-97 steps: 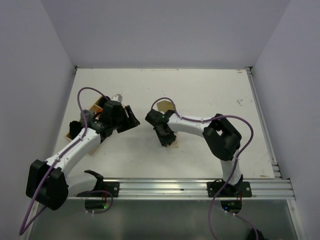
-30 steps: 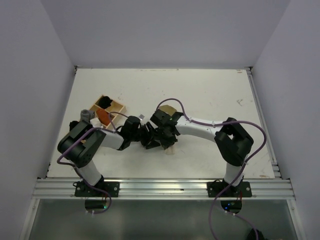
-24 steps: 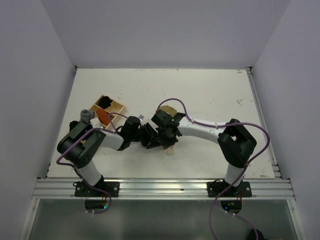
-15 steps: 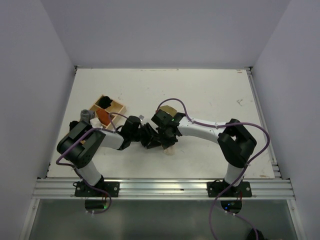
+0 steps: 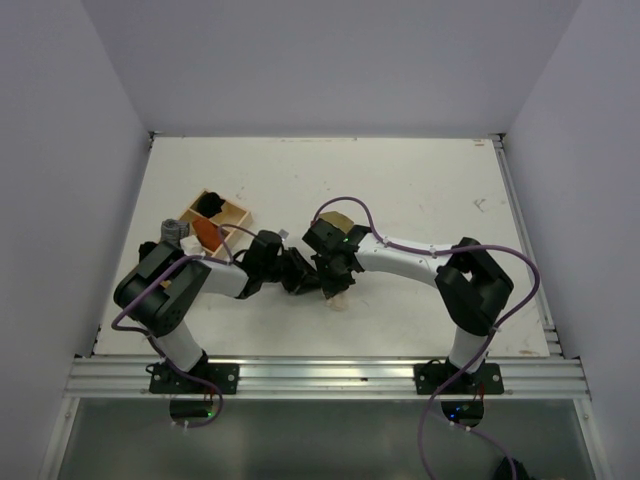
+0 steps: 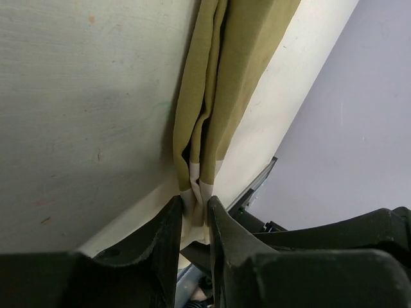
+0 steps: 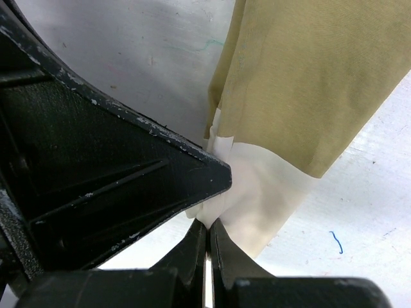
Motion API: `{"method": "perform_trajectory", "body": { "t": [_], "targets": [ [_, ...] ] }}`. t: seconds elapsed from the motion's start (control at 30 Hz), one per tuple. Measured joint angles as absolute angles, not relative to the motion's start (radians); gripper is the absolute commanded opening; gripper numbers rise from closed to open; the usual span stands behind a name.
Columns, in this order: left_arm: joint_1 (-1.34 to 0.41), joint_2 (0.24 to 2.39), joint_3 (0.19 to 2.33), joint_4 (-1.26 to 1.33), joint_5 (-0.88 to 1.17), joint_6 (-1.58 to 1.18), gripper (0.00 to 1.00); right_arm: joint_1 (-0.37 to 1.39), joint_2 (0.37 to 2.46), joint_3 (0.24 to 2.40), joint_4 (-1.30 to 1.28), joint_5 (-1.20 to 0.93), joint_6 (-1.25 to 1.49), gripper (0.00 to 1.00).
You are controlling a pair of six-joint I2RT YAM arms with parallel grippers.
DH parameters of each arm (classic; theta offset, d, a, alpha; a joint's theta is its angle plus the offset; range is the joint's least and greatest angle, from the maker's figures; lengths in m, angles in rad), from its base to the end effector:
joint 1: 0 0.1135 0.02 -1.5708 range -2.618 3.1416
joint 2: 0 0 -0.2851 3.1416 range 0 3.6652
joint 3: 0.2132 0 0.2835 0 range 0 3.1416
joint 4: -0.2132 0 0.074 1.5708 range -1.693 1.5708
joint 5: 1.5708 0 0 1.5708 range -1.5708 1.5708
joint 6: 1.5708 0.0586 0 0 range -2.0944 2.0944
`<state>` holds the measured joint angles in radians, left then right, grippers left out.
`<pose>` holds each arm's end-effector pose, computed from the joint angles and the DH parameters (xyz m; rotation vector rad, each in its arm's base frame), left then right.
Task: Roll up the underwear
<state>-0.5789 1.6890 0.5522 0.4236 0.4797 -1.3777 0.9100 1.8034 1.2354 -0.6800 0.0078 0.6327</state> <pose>0.2529 -0.1976 0.0880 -0.7708 2.6014 -1.3909 0.2419 0.3105 0.1667 -0.3972 2.8601 0.3197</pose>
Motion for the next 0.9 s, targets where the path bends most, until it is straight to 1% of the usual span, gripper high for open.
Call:
{"method": "perform_trajectory", "body": {
  "t": [0.07,0.13,0.23,0.27,0.3,0.33,0.4,0.43,0.47,0.53,0.63,0.73,0.9],
  "targets": [
    [-0.579,1.689,0.557,0.423,0.480,-1.378,0.32,0.910,1.803,1.235,-0.680,0.008,0.632,0.00],
    [-0.579,1.691,0.567,0.421,0.480,-1.378,0.33,0.910,1.803,1.235,-0.680,0.008,0.632,0.00],
    [-0.579,1.697,0.581,0.421,0.484,-1.378,0.25,0.910,1.803,1.236,-0.681,0.008,0.632,0.01],
    [-0.579,1.700,0.583,0.421,0.484,-1.378,0.19,0.910,1.803,1.236,-0.681,0.008,0.632,0.03],
    [-0.579,1.702,0.585,0.421,0.485,-1.380,0.16,0.910,1.803,1.238,-0.683,0.008,0.630,0.06],
    [-0.579,1.702,0.585,0.419,0.487,-1.379,0.13,0.910,1.803,1.240,-0.685,0.008,0.629,0.13],
    [-0.579,1.702,0.585,0.416,0.488,-1.379,0.07,0.910,1.803,1.249,-0.691,0.009,0.625,0.19],
    [-0.579,1.702,0.585,0.413,0.490,-1.379,0.05,0.910,1.803,1.255,-0.696,0.009,0.621,0.25],
    [-0.579,1.702,0.585,0.409,0.492,-1.379,0.01,0.910,1.803,1.262,-0.701,0.010,0.614,0.28],
    [-0.579,1.704,0.585,0.398,0.497,-1.380,0.00,0.910,1.803,1.274,-0.706,0.015,0.593,0.36],
    [-0.578,1.708,0.586,0.380,0.512,-1.380,0.00,0.913,1.797,1.273,-0.706,0.033,0.542,0.42],
    [-0.572,1.711,0.590,0.348,0.527,-1.377,0.00,0.916,1.758,1.230,-0.689,0.046,0.483,0.47],
    [-0.539,1.727,0.647,0.246,0.552,-1.360,0.00,0.942,1.645,1.122,-0.652,0.070,0.389,0.50]
  ]
}}
